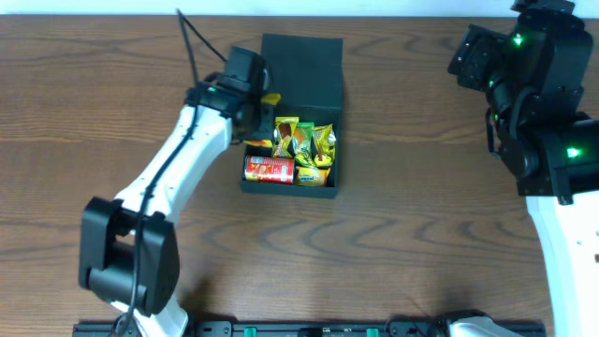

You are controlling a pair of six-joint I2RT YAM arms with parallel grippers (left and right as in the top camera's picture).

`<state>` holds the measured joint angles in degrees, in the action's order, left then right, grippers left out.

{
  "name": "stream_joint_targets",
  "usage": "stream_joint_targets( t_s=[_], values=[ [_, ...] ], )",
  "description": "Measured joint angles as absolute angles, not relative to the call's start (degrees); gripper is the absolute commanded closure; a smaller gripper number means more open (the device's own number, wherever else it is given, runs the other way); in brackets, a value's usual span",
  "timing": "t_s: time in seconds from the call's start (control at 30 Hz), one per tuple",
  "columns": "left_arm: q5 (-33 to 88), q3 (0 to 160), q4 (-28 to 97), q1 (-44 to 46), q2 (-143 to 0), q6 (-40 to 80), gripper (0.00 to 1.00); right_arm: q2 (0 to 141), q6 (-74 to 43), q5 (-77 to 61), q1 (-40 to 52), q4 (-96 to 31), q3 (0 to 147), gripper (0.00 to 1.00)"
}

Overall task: Pack container
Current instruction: 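Lift the Julie's packet into the box and release it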

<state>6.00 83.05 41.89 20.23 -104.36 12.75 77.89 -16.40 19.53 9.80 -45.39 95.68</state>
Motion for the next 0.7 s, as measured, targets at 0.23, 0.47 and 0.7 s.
stream_joint_targets(
  t_s=[0.23,0.47,0.7],
  values=[
    [5.58,83.05,42.06,20.25,-105.91,17.23,0.94,77.89,-16.25,19.53,9.80,-45.50,95.68,0.20],
    [6.28,83.05,41.85,20.43,-110.54,18.48,0.94,77.89,-16.25,19.53,9.80,-45.54,95.68,0.20],
    [6.48,83.07,40.45,20.43,-114.15,19.70,0.94,77.89,-16.25,19.53,9.80,-45.58,95.68,0.20]
  ],
)
